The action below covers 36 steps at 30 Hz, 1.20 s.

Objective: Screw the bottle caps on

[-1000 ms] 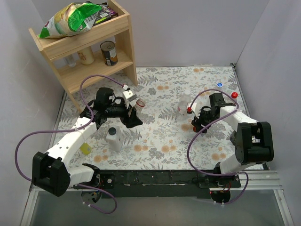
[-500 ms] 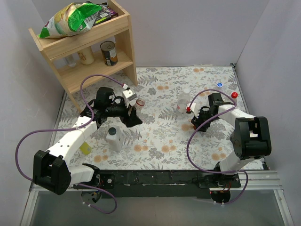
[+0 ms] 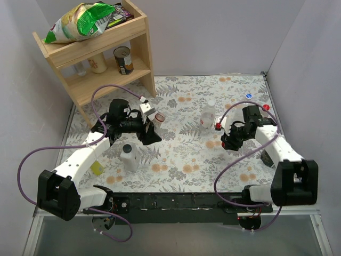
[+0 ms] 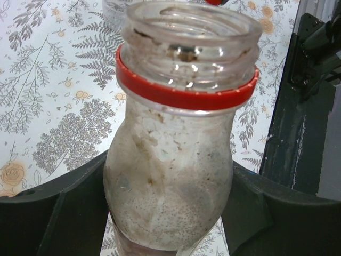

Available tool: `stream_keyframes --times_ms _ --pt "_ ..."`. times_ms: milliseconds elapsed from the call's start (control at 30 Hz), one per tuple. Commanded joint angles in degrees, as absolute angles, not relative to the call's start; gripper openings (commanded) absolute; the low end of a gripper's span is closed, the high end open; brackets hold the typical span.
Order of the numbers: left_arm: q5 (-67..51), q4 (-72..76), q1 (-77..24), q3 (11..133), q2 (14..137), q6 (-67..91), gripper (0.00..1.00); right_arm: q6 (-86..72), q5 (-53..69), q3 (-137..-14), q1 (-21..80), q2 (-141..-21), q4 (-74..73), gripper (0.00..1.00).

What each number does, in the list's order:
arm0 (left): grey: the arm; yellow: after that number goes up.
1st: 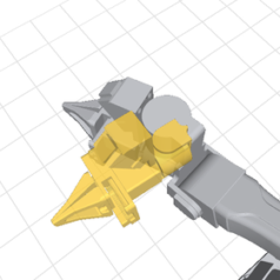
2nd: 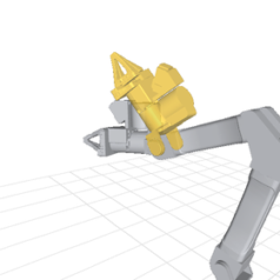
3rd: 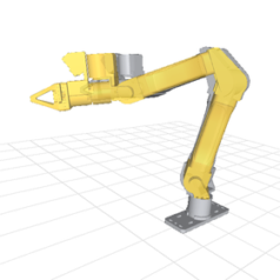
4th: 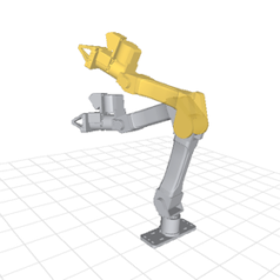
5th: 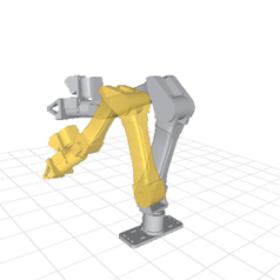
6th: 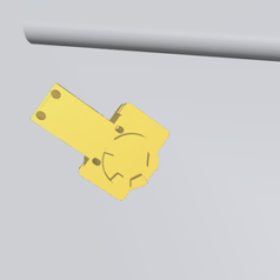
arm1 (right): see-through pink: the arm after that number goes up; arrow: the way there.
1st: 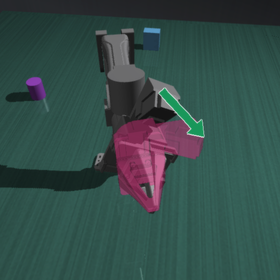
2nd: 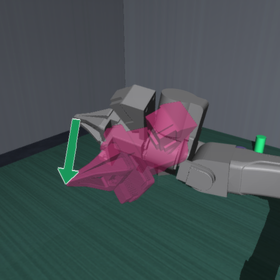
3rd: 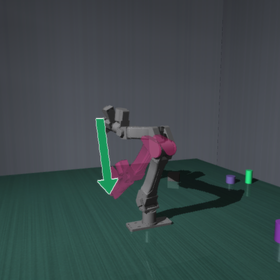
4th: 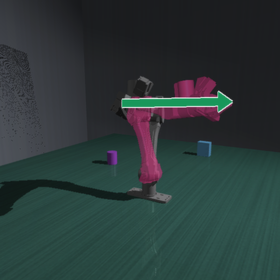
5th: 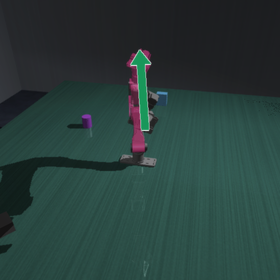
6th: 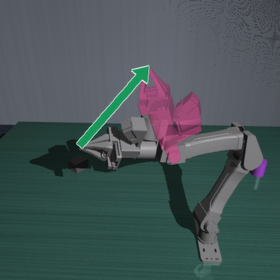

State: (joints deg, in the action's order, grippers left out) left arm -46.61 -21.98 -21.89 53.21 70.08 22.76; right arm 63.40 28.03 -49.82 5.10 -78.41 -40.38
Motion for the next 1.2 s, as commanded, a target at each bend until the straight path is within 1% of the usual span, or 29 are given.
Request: stream_keyframes --times_ms 0,67,100,167,233,333,433,467,700,867,1167 --pt "-50.8 -20.9 -23.3 52.0 70.1 17.7 0.00 66.9 37.5 -56.4 5.0 -68.2 -57.8 0.42" --pt "-51.2 -20.9 -25.2 51.0 70.2 15.2 0.00 67.0 43.2 -60.3 5.7 -65.0 -63.1 0.43" --pt "-51.4 -21.1 -26.0 50.9 70.4 14.6 0.00 66.4 45.2 -65.4 7.0 -64.4 -64.2 0.44" --pt "-51.6 -21.3 -28.4 50.9 70.8 12.5 0.00 62.7 49.1 -70.8 9.1 -64.2 -64.3 0.44" --pt "-51.0 -21.5 -31.0 51.0 70.8 10.5 0.00 56.4 51.4 -78.5 13.8 -65.9 -62.8 0.44" --pt "-49.9 -21.5 -33.7 51.1 70.4 7.4 0.00 51.1 51.6 -86.6 22.0 -68.9 -60.6 0.44" --pt "-49.4 -20.7 -35.2 51.3 69.8 6.2 0.00 48.2 49.8 -91.0 29.6 -71.1 -58.7 0.44" --pt "-49.3 -20.3 -35.5 51.3 69.7 6.2 0.00 47.9 49.1 -91.6 32.8 -71.5 -58.2 0.44" --pt "-49.4 -19.8 -37.2 52.9 69.1 7.9 0.00 48.2 41.2 -90.4 43.4 -73.3 -54.4 0.44" --pt "-49.0 -19.7 -37.4 53.7 67.8 8.3 0.00 46.1 35.5 -88.4 45.9 -73.7 -48.8 0.43" --pt "-49.0 -20.3 -37.4 54.6 67.0 8.2 0.00 46.8 33.2 -87.5 46.8 -75.4 -47.3 0.44"
